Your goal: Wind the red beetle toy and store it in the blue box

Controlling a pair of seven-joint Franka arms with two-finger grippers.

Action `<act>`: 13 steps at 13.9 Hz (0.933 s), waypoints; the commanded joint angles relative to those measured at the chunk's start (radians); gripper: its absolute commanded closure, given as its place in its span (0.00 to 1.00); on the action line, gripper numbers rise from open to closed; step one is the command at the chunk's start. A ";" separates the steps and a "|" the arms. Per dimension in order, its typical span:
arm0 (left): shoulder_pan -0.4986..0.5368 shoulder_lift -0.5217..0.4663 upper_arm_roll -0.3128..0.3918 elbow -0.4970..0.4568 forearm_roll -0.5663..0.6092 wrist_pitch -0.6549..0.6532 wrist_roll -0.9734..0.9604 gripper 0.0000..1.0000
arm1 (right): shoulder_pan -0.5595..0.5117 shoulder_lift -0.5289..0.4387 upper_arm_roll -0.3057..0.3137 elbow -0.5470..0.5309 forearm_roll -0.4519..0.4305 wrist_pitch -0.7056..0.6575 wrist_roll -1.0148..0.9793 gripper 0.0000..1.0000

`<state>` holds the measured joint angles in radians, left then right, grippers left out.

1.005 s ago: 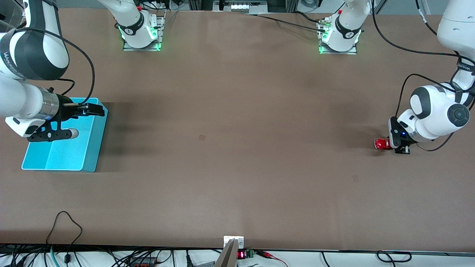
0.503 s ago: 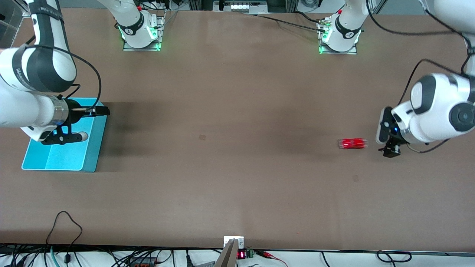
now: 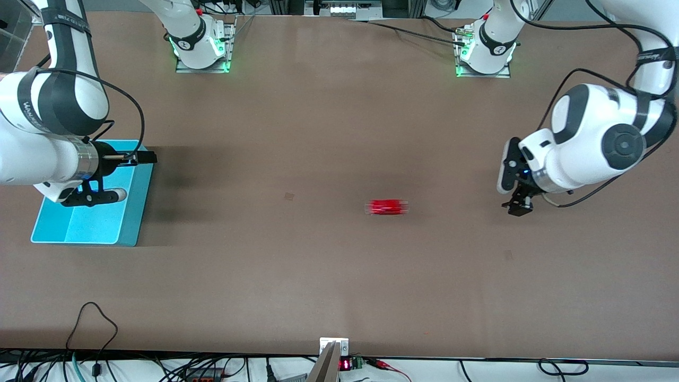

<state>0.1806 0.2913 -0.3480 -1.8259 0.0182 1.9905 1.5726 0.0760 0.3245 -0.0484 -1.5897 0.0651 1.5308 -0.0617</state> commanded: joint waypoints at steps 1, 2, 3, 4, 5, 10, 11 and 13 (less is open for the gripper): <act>-0.029 -0.004 0.003 0.000 -0.017 0.017 -0.176 0.00 | 0.007 0.004 0.004 0.002 0.013 0.020 -0.006 0.00; -0.044 -0.003 0.003 0.000 -0.018 0.048 -0.262 0.00 | 0.010 0.002 0.008 0.001 0.015 0.023 -0.006 0.00; -0.061 -0.004 0.003 0.002 -0.018 0.088 -0.346 0.00 | 0.021 -0.002 0.008 -0.003 0.015 0.023 -0.006 0.00; -0.072 -0.009 0.003 0.007 -0.018 0.102 -0.436 0.00 | 0.042 -0.004 0.008 -0.001 0.015 0.016 -0.006 0.00; -0.075 -0.012 0.003 0.007 -0.020 0.102 -0.519 0.00 | 0.050 -0.001 0.008 -0.001 0.012 0.009 -0.001 0.00; -0.092 -0.035 0.030 0.074 -0.012 0.102 -1.001 0.00 | 0.056 -0.007 0.012 -0.096 0.005 0.155 -0.018 0.00; -0.096 -0.035 0.055 0.100 -0.014 0.102 -1.140 0.00 | 0.054 -0.007 0.012 -0.107 0.004 0.190 -0.067 0.00; -0.128 -0.049 0.119 0.129 -0.011 0.094 -1.337 0.00 | 0.031 -0.007 0.012 -0.145 0.004 0.276 -0.220 0.00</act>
<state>0.0917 0.2596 -0.2979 -1.7311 0.0168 2.1026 0.4051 0.1314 0.3331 -0.0399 -1.6886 0.0656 1.7406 -0.1625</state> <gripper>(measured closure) 0.000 0.000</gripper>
